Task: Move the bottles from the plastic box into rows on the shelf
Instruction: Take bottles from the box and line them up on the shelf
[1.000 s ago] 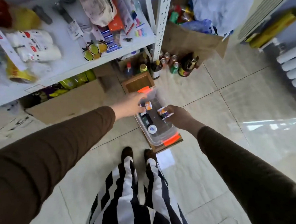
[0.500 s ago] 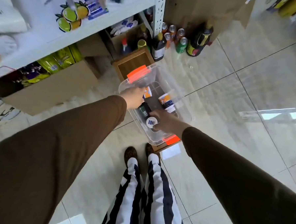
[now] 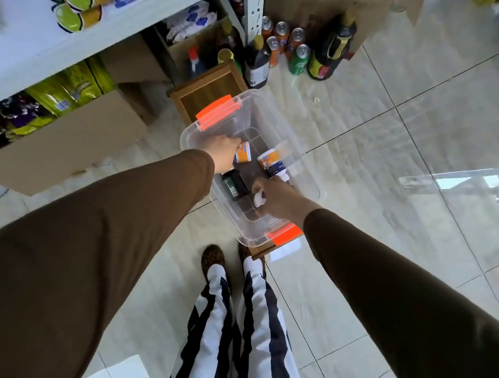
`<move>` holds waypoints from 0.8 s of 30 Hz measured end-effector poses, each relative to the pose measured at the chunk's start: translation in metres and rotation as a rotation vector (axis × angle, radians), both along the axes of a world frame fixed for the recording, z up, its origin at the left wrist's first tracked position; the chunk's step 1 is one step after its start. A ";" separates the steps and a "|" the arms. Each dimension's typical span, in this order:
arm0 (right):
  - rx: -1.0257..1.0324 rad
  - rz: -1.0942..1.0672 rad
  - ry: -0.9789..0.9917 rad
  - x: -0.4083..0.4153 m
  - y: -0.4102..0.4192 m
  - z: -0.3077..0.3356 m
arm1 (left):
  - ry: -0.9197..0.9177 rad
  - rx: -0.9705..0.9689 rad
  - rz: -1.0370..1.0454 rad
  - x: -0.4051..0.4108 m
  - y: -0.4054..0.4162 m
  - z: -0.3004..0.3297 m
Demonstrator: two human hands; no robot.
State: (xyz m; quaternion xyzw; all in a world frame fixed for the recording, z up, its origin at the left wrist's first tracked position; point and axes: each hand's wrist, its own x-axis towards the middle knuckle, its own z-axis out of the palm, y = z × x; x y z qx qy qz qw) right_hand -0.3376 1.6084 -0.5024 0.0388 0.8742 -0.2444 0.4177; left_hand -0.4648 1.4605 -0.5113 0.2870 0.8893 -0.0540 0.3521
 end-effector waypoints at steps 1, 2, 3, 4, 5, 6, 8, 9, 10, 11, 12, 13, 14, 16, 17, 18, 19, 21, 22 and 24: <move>0.029 -0.002 0.018 -0.002 0.003 -0.001 | -0.013 0.008 -0.003 0.000 0.002 -0.004; 0.056 -0.005 0.036 -0.004 0.006 -0.003 | -0.021 0.011 -0.001 0.000 0.004 -0.008; 0.082 -0.004 0.054 -0.006 0.007 -0.005 | -0.026 0.009 0.007 0.000 0.007 -0.011; 0.105 -0.003 0.067 -0.007 0.008 -0.007 | -0.031 0.005 0.016 0.001 0.009 -0.014; 0.121 -0.010 0.077 -0.007 0.009 -0.008 | -0.036 -0.005 0.026 0.002 0.011 -0.016; 0.132 -0.026 0.083 -0.007 0.009 -0.009 | -0.042 -0.014 0.034 0.002 0.012 -0.018; 0.138 -0.062 0.101 -0.006 0.009 -0.008 | -0.052 -0.024 0.048 0.002 0.013 -0.018; 0.137 -0.087 0.109 -0.005 0.010 -0.006 | -0.053 -0.019 0.059 0.001 0.012 -0.016; 0.133 -0.124 0.113 -0.005 0.011 -0.002 | -0.051 -0.008 0.071 0.001 0.011 -0.012; 0.125 -0.165 0.115 -0.005 0.012 0.003 | -0.052 0.006 0.086 0.001 0.010 -0.007; 0.107 -0.205 0.116 -0.006 0.014 0.010 | -0.053 0.024 0.105 0.002 0.007 -0.001; 0.081 -0.237 0.121 -0.007 0.015 0.019 | -0.052 0.045 0.132 0.002 0.005 0.008; 0.051 -0.266 0.128 -0.009 0.017 0.029 | -0.053 0.067 0.158 0.001 0.002 0.019; 0.005 -0.302 0.153 -0.016 0.020 0.055 | -0.095 0.109 0.220 -0.001 -0.004 0.045; -0.016 -0.310 0.162 -0.021 0.023 0.070 | -0.124 0.143 0.261 -0.003 -0.007 0.061; -0.043 -0.319 0.168 -0.026 0.025 0.086 | -0.149 0.188 0.309 -0.005 -0.011 0.077; -0.082 -0.332 0.178 -0.033 0.028 0.103 | -0.165 0.237 0.359 -0.006 -0.015 0.094; -0.172 -0.356 0.215 -0.045 0.032 0.137 | -0.153 0.316 0.435 -0.010 -0.025 0.132; -0.209 -0.351 0.240 -0.051 0.033 0.155 | -0.126 0.347 0.458 -0.012 -0.032 0.152; -0.289 -0.326 0.295 -0.063 0.034 0.192 | -0.086 0.397 0.508 -0.018 -0.047 0.194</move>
